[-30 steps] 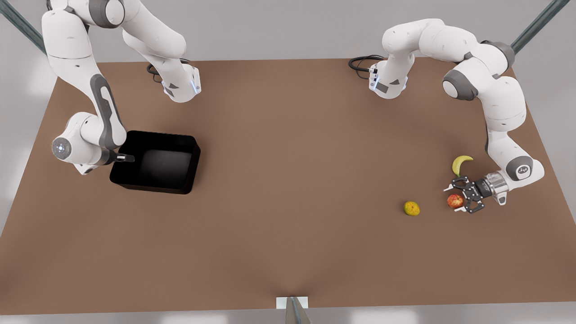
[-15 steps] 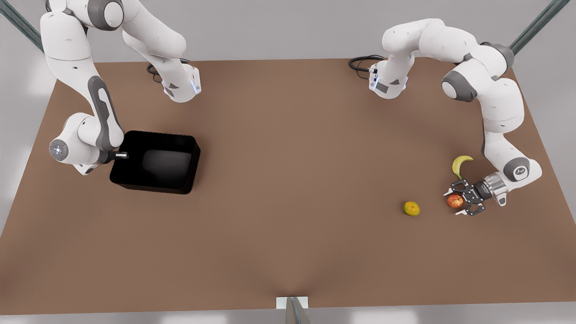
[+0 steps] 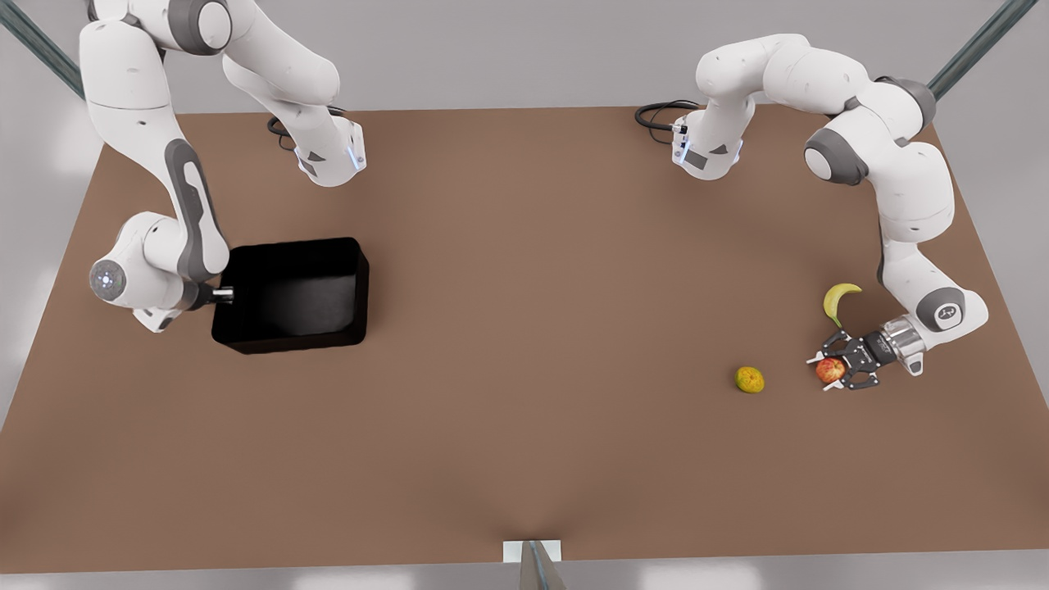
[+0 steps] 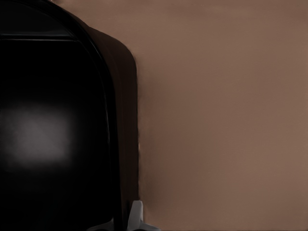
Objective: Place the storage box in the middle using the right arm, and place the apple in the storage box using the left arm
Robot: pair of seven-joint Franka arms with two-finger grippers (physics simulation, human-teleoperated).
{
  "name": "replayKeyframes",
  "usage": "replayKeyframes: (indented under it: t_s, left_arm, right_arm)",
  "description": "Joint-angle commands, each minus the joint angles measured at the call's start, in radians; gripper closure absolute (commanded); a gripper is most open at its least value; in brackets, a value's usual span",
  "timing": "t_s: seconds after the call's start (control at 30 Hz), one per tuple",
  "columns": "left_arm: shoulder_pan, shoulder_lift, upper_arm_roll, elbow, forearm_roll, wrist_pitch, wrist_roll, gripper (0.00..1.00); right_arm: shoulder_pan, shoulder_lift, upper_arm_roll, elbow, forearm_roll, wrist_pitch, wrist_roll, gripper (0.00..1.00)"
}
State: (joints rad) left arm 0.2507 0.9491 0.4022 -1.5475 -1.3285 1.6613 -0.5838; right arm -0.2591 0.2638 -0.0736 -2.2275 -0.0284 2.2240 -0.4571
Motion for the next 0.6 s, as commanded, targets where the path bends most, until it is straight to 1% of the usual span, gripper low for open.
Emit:
replayKeyframes:
  t_s: [0.0, 0.07, 0.13, 0.2, 0.27, 0.3, 0.33, 0.4, 0.47, 0.53, 0.57]
  left_arm:
    - [-0.001, -0.004, 0.001, 0.000, -0.021, -0.001, -0.004, 0.78]
    - [-0.004, -0.049, 0.007, 0.024, -0.006, -0.032, -0.091, 0.79]
    - [-0.008, -0.085, 0.003, 0.043, 0.042, -0.044, -0.116, 0.79]
    - [-0.016, -0.144, -0.031, 0.032, 0.078, -0.026, -0.136, 0.79]
    - [-0.113, -0.260, -0.043, -0.081, 0.095, 0.089, -0.177, 0.79]
    - [-0.117, -0.305, -0.043, -0.085, 0.097, 0.074, -0.279, 0.79]
    - [-0.131, -0.335, -0.043, -0.085, 0.109, 0.074, -0.340, 0.79]
    - [-0.211, -0.406, -0.043, -0.111, 0.115, 0.087, -0.449, 0.79]
    - [-0.264, -0.463, -0.043, -0.137, 0.131, 0.087, -0.530, 0.79]
    - [-0.278, -0.484, -0.092, -0.109, 0.173, 0.092, -0.675, 0.79]
    - [-0.281, -0.495, -0.106, -0.095, 0.173, 0.094, -0.746, 0.79]
  right_arm:
    - [0.004, 0.000, 0.000, 0.005, -0.002, 0.000, -0.005, 0.79]
    - [0.090, 0.000, 0.006, 0.071, -0.002, -0.010, -0.026, 0.79]
    - [0.236, 0.015, 0.008, 0.161, 0.019, -0.038, -0.025, 0.79]
    - [0.274, 0.075, 0.103, 0.272, 0.031, -0.040, -0.017, 0.79]
    - [0.356, 0.161, 0.155, 0.429, 0.042, -0.090, -0.015, 0.79]
    - [0.368, 0.230, 0.204, 0.523, 0.088, -0.093, -0.014, 0.79]
    - [0.393, 0.276, 0.218, 0.577, 0.110, -0.092, -0.002, 0.79]
    - [0.439, 0.387, 0.270, 0.706, 0.114, -0.090, 0.112, 0.79]
    - [0.492, 0.456, 0.271, 0.795, 0.116, -0.078, 0.193, 0.79]
    - [0.524, 0.502, 0.290, 0.845, 0.114, -0.072, 0.271, 0.79]
    - [0.551, 0.545, 0.291, 0.897, 0.116, -0.070, 0.288, 0.79]
